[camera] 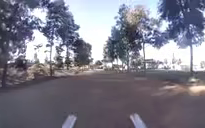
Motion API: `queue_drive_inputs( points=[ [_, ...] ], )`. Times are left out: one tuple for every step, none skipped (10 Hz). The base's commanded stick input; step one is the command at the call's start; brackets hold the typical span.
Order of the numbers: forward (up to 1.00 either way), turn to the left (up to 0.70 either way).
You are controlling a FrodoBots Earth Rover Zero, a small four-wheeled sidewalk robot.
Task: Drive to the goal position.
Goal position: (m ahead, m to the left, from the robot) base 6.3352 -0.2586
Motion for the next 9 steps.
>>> queue_drive_inputs(
  points=[
    [1.0,0.0],
    [1.0,0.0],
    [1.0,0.0],
    [1.0,0.0],
    [1.0,0.0],
    [1.0,0.0],
    [1.0,0.0],
    [1.0,0.0],
    [1.0,0.0]
  ],
)
